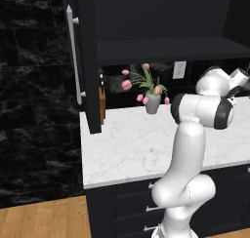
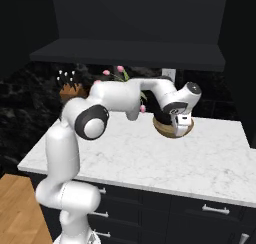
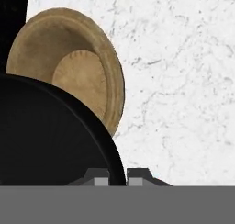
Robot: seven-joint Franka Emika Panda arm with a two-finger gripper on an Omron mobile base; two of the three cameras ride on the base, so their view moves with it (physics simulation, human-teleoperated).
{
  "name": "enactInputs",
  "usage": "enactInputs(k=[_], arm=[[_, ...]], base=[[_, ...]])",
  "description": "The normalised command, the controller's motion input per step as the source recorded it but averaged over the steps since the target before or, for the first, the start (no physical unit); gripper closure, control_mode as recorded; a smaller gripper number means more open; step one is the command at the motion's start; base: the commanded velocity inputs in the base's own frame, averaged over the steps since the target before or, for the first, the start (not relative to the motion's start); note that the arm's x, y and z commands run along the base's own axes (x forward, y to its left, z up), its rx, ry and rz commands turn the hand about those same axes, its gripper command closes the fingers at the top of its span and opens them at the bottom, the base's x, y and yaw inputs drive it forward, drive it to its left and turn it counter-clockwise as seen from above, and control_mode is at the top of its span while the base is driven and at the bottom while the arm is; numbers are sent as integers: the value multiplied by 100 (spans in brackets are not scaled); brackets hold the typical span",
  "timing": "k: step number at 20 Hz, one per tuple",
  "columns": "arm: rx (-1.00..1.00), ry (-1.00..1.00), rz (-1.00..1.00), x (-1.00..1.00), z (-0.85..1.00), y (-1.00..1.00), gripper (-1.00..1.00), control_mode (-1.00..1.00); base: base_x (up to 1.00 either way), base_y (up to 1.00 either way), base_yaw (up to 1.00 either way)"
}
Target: Pick up the bowls on the counter and stack them on top of one another in the open cabinet. Place the smaller bowl on top of the larger bowl.
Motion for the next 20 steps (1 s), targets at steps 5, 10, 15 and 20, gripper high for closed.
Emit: enactInputs(k=[5,10,15,20], arm=[[0,3,0,60,-51,-3,100,-100],[0,7,0,74,-48,-11,100,-100],[0,5,0,41,-29,-19,100,-100],[0,7,0,36,-38,-1,100,-100]], base=[[0,0,0],[0,0,0],[0,0,0],[0,0,0]])
